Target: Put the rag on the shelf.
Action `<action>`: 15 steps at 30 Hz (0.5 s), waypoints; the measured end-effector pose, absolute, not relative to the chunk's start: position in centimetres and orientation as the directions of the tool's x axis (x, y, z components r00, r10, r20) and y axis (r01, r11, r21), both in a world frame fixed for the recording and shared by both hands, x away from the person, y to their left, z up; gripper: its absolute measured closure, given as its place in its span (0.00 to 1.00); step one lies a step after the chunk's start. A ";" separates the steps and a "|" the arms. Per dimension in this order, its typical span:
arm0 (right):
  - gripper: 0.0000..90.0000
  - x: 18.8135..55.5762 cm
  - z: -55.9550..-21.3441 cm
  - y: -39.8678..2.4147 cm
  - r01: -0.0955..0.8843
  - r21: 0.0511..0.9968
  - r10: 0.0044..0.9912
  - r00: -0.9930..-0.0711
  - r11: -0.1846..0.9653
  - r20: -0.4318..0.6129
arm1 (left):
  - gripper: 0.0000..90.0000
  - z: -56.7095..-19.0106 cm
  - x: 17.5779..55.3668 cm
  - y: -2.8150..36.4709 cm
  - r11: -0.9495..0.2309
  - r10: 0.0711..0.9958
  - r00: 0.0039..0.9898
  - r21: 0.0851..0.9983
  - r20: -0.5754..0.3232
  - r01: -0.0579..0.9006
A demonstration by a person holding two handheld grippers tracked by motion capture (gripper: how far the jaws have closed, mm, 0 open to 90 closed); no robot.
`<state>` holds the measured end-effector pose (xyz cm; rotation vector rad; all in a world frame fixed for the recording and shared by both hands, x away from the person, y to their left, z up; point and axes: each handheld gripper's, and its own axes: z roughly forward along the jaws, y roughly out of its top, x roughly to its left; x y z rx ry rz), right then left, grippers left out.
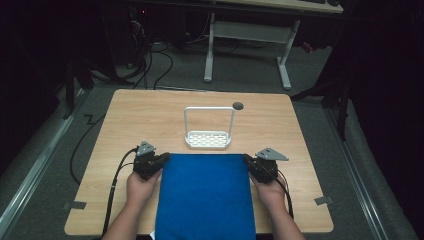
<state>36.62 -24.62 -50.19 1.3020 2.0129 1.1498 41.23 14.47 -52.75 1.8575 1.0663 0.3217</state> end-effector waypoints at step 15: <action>0.98 35.5 -48.2 -25.0 0.419 0.890 0.887 -0.459 0.180 0.038 | 0.98 -49.3 39.1 15.4 -0.120 0.769 0.616 0.909 -0.169 0.400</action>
